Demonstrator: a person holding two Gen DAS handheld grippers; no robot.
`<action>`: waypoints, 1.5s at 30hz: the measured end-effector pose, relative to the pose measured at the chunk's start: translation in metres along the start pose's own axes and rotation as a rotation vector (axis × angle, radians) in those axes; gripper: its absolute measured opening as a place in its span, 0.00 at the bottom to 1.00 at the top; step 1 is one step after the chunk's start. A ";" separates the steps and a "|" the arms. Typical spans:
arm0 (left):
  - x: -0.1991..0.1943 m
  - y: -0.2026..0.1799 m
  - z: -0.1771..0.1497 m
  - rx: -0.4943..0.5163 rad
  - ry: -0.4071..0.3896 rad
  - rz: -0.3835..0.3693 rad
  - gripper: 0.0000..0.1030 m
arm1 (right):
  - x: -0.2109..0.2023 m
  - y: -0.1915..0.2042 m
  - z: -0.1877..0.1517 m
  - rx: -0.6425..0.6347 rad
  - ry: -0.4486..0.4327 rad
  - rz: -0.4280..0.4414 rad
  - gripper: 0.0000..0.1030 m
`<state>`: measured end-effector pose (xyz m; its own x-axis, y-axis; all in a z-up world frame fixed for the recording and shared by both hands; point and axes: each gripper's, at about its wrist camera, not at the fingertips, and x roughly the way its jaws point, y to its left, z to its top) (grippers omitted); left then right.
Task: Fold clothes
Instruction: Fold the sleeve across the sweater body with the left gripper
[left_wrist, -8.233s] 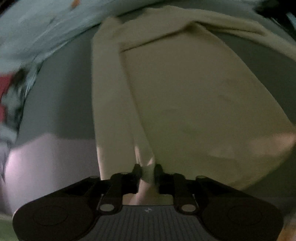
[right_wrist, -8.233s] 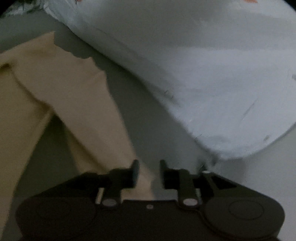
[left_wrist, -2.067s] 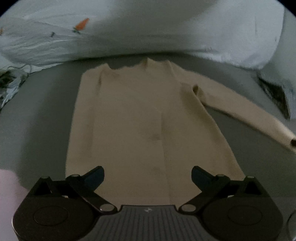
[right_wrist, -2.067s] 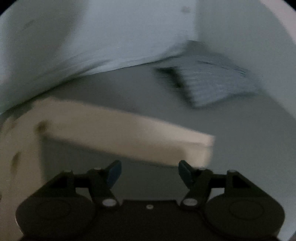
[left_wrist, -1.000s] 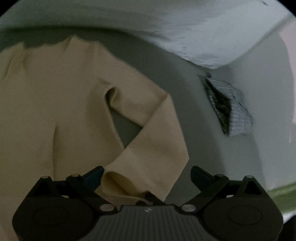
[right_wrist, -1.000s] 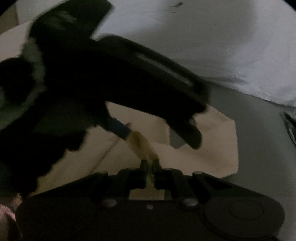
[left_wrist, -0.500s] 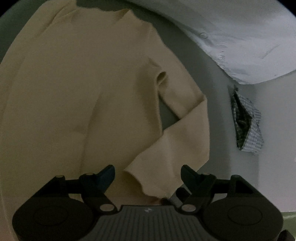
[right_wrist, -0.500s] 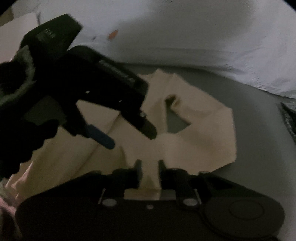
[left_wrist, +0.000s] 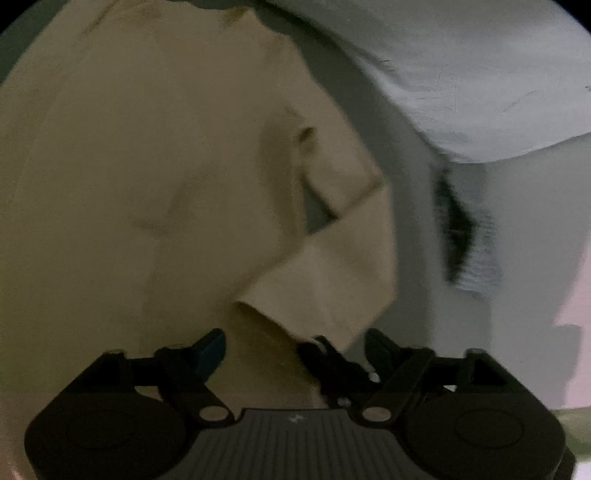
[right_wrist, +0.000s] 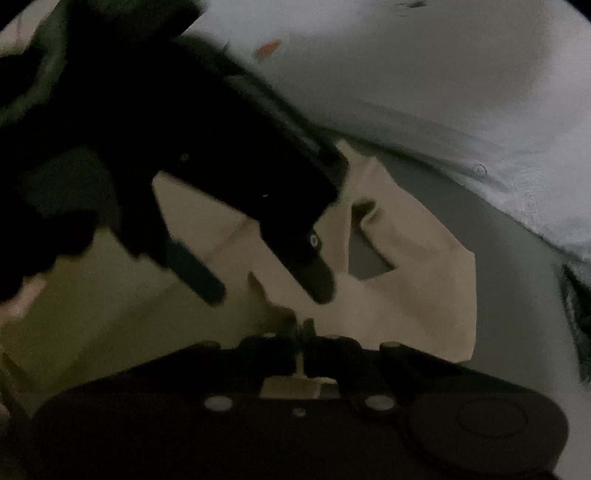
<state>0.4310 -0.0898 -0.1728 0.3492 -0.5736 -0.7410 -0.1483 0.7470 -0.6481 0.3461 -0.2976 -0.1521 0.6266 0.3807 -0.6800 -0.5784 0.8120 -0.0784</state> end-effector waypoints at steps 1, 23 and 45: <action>-0.003 -0.001 -0.002 0.002 -0.010 -0.021 0.90 | -0.005 -0.004 0.002 0.040 -0.013 0.013 0.02; 0.010 0.004 0.004 -0.113 -0.065 0.003 0.02 | -0.027 -0.018 -0.003 0.137 -0.095 0.081 0.03; -0.128 0.019 0.133 -0.111 -0.311 -0.291 0.02 | 0.001 0.034 0.003 0.243 0.159 -0.271 0.03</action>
<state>0.5066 0.0424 -0.0667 0.6507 -0.6136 -0.4473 -0.0947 0.5189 -0.8496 0.3287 -0.2678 -0.1531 0.6399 0.0800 -0.7642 -0.2505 0.9619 -0.1091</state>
